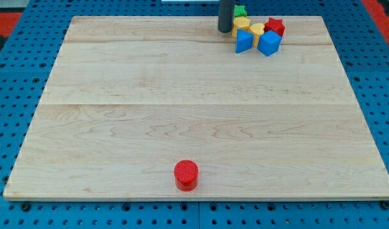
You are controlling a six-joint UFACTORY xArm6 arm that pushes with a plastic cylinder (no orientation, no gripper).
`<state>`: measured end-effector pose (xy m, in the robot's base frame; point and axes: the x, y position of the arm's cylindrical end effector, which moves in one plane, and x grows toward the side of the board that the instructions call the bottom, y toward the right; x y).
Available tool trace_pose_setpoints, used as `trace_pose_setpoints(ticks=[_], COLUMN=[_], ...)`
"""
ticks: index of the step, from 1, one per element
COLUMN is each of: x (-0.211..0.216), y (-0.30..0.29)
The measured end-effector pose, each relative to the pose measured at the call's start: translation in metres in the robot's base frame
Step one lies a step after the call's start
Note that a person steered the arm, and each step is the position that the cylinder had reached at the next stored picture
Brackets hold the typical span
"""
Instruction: Move the red circle towards the center of the board
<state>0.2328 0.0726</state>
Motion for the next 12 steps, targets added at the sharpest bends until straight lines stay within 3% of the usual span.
trace_pose_setpoints(ticks=[1, 2, 3, 5, 6, 7, 9, 10, 11, 12], x=[0.013, 0.053, 0.154, 0.353, 0.386, 0.386, 0.386, 0.357, 0.384, 0.385], y=[0.000, -0.090, -0.106, -0.205, -0.197, -0.185, -0.026, -0.059, -0.065, -0.084])
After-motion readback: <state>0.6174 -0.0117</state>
